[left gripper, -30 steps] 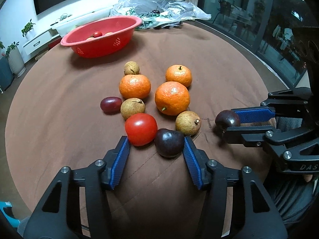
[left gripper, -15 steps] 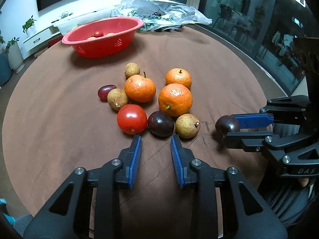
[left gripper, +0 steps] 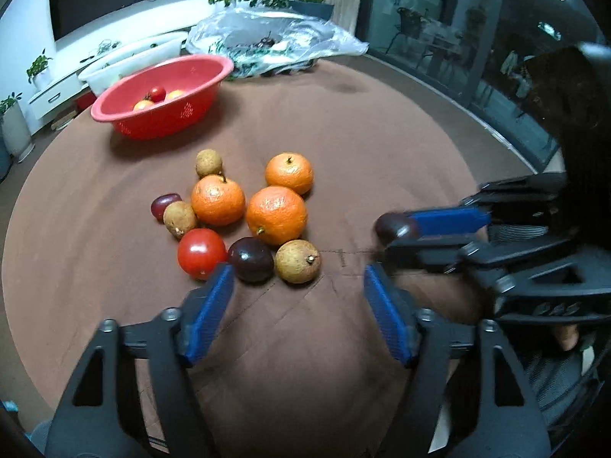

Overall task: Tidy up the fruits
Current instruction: 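Lift the dark plum with the right gripper while the left gripper approaches a pear, then grasp the small pear with the left gripper while the right gripper holds the plum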

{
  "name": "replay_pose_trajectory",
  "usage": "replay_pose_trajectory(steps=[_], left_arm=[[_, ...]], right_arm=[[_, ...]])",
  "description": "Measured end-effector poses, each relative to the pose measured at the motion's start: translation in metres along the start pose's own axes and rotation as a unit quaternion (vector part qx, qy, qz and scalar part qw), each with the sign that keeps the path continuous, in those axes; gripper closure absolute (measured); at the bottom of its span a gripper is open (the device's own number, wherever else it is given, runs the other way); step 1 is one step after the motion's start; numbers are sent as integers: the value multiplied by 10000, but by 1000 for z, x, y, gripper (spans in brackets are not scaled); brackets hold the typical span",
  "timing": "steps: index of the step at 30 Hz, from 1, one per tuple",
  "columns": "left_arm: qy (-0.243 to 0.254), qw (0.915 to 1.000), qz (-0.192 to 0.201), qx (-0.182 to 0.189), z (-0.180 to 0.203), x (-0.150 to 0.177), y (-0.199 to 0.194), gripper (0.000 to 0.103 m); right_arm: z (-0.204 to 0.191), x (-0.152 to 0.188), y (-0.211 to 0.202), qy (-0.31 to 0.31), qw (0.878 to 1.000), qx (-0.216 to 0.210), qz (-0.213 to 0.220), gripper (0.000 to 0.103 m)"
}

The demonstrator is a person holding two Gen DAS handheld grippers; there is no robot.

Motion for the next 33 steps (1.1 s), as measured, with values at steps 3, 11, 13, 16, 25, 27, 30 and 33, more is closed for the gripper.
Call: replay_pose_trajectory(steps=[3, 11, 13, 16, 25, 27, 30, 33], left_arm=[[55, 9999, 2, -85, 2, 1, 1, 56], [238, 9992, 37, -310, 1, -2, 8, 62], [313, 9988, 2, -375, 0, -1, 12, 62], [479, 9978, -6, -462, 0, 1, 14, 62], [827, 9949, 20, -577, 5, 5, 17, 76], [749, 9958, 33, -524, 5, 5, 17, 76], [646, 9969, 137, -416, 7, 1, 13, 76], [546, 9978, 246, -299, 9, -4, 5, 76]], right_arm=[[8, -5, -7, 75, 9999, 66, 92, 74], [13, -7, -9, 181, 9997, -2, 183, 74], [13, -7, -10, 185, 9996, -20, 204, 74], [14, -8, -11, 218, 9995, -47, 233, 74], [12, -9, -12, 227, 9992, -95, 301, 74], [13, -9, -13, 239, 9991, -106, 321, 74], [13, -10, -14, 258, 9990, -117, 346, 74], [13, -10, -15, 281, 9988, -145, 367, 74]])
Point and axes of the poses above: each gripper's, at about its wrist camera, not at the fingertips, and y roughly the way its jaws point, z to its right, x to its underside, the point moved 10 cm from there along y, roughly the way its jaws point, and after that the axes turned 15 degrees about z, right-handed, at the moved point
